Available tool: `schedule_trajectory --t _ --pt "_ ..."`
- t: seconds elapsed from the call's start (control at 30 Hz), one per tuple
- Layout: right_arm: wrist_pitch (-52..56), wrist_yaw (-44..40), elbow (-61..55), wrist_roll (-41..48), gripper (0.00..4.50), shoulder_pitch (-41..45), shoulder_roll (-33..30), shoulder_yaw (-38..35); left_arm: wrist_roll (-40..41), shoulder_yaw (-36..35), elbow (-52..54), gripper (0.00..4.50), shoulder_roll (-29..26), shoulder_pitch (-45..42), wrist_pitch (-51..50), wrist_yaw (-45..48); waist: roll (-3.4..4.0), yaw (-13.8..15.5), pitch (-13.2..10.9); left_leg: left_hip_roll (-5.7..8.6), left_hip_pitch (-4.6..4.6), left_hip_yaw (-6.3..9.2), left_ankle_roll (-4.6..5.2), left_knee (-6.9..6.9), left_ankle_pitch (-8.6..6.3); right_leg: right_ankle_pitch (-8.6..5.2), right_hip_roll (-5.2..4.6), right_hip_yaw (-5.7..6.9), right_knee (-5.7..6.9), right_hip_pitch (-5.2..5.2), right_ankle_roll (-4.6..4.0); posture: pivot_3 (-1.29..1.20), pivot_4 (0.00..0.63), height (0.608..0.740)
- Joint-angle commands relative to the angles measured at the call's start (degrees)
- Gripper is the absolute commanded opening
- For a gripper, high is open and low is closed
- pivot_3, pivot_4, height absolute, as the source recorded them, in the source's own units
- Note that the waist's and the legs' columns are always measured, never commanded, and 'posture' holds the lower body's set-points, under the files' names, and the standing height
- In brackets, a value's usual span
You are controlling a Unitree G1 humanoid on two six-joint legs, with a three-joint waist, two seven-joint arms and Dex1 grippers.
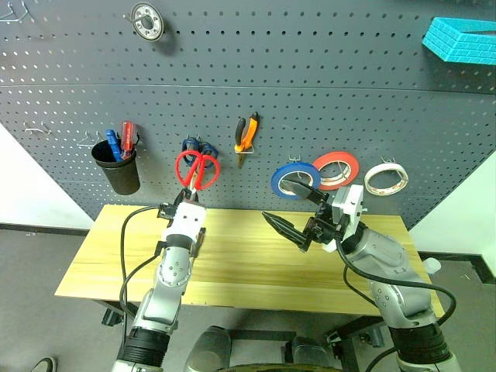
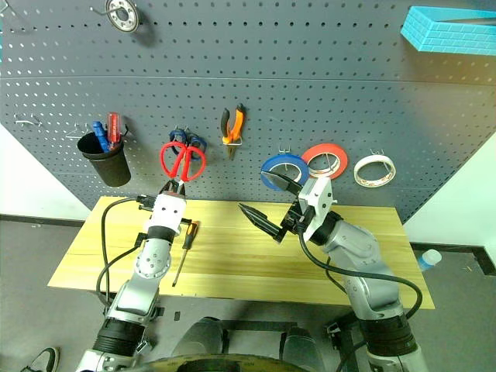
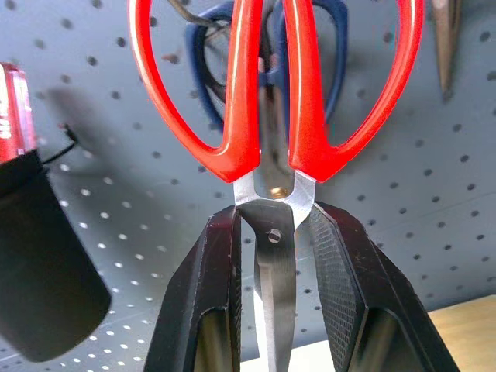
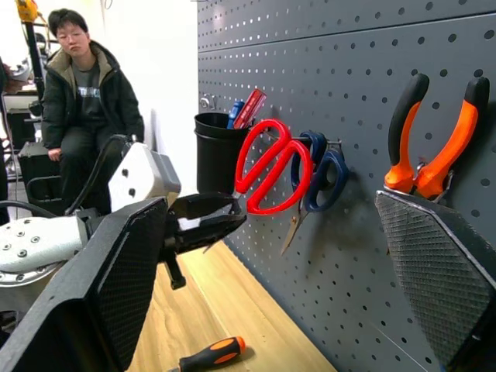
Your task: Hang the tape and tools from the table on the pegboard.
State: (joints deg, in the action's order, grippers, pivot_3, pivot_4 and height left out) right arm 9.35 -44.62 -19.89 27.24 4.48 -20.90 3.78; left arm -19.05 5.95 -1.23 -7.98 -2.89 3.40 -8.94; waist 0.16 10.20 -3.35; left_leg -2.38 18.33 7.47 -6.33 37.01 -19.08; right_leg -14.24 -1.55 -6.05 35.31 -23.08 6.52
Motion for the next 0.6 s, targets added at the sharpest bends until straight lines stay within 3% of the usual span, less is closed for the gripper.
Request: schedule_trajectory --t 0.03,0.6 --pt "-1.3 0.0 -0.8 0.0 4.5 0.2 0.2 -0.4 -0.2 -0.3 0.1 0.94 0.1 -1.5 1.7 -0.7 0.01 0.0 0.0 0.0 0.0 0.0 0.0 0.0 0.0 0.0 0.0 0.0 0.0 0.0 0.0 0.34 0.0 0.74" --pt "-1.4 0.0 -0.2 -1.2 4.5 0.1 0.1 -0.3 -1.0 -1.6 -1.1 0.94 -0.7 -2.3 2.9 -3.4 0.0 0.0 0.0 0.0 -0.01 0.0 0.0 0.0 0.0 0.01 0.0 0.0 0.03 0.0 0.01 0.34 0.0 0.74"
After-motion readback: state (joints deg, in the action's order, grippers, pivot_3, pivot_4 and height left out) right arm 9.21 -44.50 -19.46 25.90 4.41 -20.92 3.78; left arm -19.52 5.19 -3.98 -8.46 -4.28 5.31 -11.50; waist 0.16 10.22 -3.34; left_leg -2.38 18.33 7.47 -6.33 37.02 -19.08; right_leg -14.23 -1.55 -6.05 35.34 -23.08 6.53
